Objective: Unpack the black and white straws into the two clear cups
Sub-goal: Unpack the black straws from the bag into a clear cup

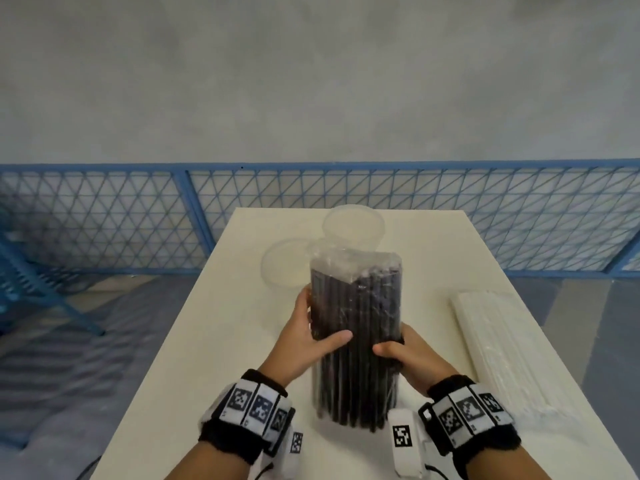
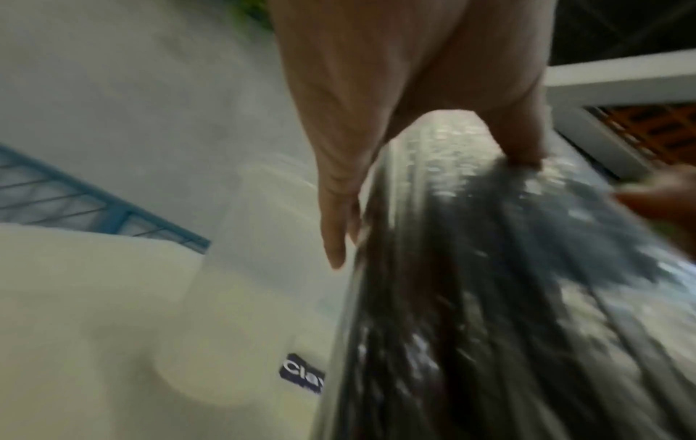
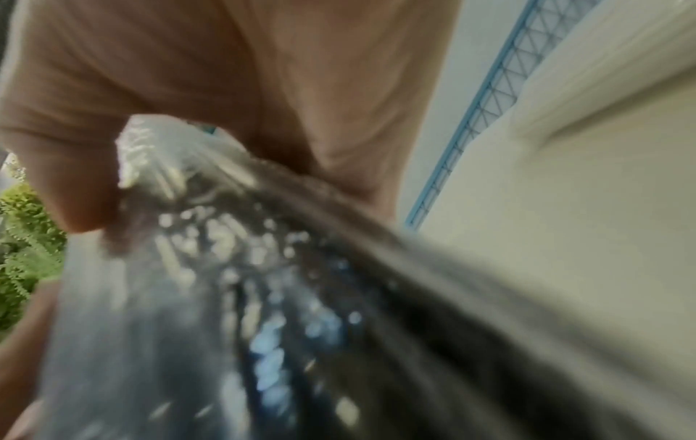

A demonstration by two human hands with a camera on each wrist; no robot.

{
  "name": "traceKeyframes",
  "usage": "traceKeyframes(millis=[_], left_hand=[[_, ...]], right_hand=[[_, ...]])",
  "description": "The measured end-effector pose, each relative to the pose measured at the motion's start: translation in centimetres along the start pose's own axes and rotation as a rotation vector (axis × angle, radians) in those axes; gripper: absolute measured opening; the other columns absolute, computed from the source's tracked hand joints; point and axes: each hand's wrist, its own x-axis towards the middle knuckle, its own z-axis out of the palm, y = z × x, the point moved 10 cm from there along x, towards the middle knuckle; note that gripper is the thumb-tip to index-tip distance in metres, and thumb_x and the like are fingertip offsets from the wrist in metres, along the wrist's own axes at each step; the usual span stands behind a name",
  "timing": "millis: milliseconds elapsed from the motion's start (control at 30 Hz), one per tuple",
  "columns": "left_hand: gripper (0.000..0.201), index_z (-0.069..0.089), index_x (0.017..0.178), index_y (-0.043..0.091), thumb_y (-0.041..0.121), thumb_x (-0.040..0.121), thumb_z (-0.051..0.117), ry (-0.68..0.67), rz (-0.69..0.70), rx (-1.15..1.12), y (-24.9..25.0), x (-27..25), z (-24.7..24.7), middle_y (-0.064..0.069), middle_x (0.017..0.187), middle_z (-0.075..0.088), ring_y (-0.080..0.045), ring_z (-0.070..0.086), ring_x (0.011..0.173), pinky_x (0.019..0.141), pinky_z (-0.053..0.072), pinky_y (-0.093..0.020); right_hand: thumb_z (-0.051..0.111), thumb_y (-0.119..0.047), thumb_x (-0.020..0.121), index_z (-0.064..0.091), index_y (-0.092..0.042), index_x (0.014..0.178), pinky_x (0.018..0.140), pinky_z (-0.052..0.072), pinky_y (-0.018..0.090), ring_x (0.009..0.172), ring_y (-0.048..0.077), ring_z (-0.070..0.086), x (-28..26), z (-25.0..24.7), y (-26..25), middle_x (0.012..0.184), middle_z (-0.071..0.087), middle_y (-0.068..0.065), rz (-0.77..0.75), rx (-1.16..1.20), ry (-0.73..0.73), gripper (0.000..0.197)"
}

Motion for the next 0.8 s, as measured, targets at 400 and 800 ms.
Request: traceKeyframes(millis=[400,800], left_hand=[[0.075,0.051,0.114,0.032,0.038,0.049,0.087,0.094,-0.107,0.116,-2.5,-1.5,-7.6,0.011,0.109,0.067,-0.001,0.063,0.102,0.092,0.052,-0.031],[0.071,0.051,0.115,0.033,0.022,0.056,0.090,0.056,-0.111,0.122,-3.3,-2.2,-8.3,0.010,0.111,0.066,0.000,0.063,0.103,0.093,0.050,-0.026]], right_hand=[[0.069,-0.029,0.078,0.033,-0.029,0.139,0.109,0.030,0.021,0.135,0.007,0.030,-0.6,6.8,-10.5,0.144,0.034,-0.009,-0.781,-0.865,0.280,0.071],[0.062,-0.006,0.085,0.067,-0.010,0.086,0.073,0.046,0.011,0.082,0.000,0.058,0.0,9.1,-10.8,0.089,0.068,-0.002,-0.925,-0.938,0.296,0.007]])
